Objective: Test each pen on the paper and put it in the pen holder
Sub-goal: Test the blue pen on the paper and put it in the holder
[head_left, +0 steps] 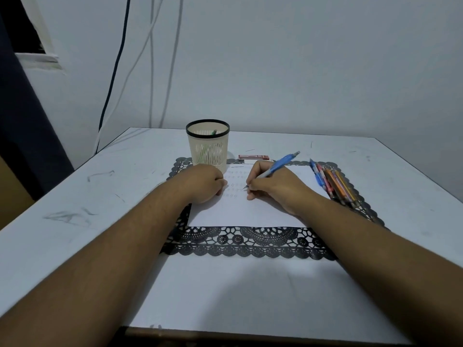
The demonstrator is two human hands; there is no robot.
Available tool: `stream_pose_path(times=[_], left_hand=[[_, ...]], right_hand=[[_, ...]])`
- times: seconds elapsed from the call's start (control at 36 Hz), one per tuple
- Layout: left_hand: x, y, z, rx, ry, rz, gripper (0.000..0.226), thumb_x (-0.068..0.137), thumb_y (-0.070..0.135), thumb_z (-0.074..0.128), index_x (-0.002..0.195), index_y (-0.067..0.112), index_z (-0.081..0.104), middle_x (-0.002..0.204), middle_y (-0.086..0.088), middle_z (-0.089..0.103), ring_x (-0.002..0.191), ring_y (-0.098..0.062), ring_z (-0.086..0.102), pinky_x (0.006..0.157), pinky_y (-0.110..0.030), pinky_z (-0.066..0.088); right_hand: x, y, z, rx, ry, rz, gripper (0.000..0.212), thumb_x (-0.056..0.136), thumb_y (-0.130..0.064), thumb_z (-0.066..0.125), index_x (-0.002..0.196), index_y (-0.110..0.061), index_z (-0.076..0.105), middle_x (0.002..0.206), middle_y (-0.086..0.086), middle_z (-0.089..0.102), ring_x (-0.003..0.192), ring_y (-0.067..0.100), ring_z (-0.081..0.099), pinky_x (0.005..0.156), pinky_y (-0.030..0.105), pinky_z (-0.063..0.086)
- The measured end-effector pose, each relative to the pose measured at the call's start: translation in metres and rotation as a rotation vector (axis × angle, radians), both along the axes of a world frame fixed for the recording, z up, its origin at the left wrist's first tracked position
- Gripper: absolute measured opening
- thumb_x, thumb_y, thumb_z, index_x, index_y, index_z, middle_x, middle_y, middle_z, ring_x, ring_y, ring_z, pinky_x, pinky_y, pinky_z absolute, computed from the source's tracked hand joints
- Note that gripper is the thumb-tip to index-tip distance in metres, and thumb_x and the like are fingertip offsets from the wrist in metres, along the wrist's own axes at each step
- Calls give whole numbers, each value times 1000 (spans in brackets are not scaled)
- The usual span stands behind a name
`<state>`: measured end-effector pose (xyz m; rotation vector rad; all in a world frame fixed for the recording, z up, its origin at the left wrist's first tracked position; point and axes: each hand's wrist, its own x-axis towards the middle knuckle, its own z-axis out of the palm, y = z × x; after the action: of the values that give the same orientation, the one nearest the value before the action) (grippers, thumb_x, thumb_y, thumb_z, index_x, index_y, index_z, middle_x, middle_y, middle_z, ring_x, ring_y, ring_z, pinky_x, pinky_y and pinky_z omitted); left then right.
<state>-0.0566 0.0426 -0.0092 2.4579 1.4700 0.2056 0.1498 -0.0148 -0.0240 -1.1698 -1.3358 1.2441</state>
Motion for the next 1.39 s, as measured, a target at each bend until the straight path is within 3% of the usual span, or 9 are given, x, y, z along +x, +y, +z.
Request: stream_pose_path(times=[0.11, 0.25, 0.56, 0.72, 1.39], left_hand=[[1, -1, 1, -8, -8, 3, 40, 106, 31, 46, 73, 17, 64, 80, -1, 65, 82, -19, 59, 70, -34, 42], [1, -2, 2, -9, 8, 4, 40, 107, 29, 46, 71, 18, 60, 77, 1, 62, 75, -13, 53, 62, -32, 35], [1, -3, 2, -12, -3, 7, 40, 107, 30, 47, 71, 20, 61, 77, 3, 63, 79, -16, 56, 70, -33, 38], [2, -3, 2, -12, -4, 4, 41, 107, 30, 47, 69, 21, 59, 74, 4, 61, 73, -11, 53, 67, -33, 37], [0, 1, -3, -2, 3, 7, 42, 106, 32, 48, 66, 22, 56, 74, 2, 61, 76, -15, 55, 68, -34, 39]], right_hand=[[0, -5, -1, 66, -143, -7, 11, 89, 11, 64, 86, 1, 63, 82, 20, 62, 72, 24, 64, 70, 32, 59], [-4, -6, -4, 76, -147, -19, 15, 88, 12, 63, 81, -1, 60, 78, 20, 59, 69, 27, 60, 62, 32, 53], [-7, -7, -4, 69, -168, -1, 15, 86, 14, 62, 83, 0, 60, 76, 21, 61, 68, 25, 59, 59, 31, 49], [-7, -6, -3, 90, -223, -37, 11, 88, 10, 63, 85, 0, 60, 76, 19, 63, 67, 21, 61, 61, 30, 51], [-7, -6, -7, 60, -155, 6, 22, 85, 12, 63, 74, -6, 56, 69, 15, 59, 63, 23, 57, 56, 30, 46]])
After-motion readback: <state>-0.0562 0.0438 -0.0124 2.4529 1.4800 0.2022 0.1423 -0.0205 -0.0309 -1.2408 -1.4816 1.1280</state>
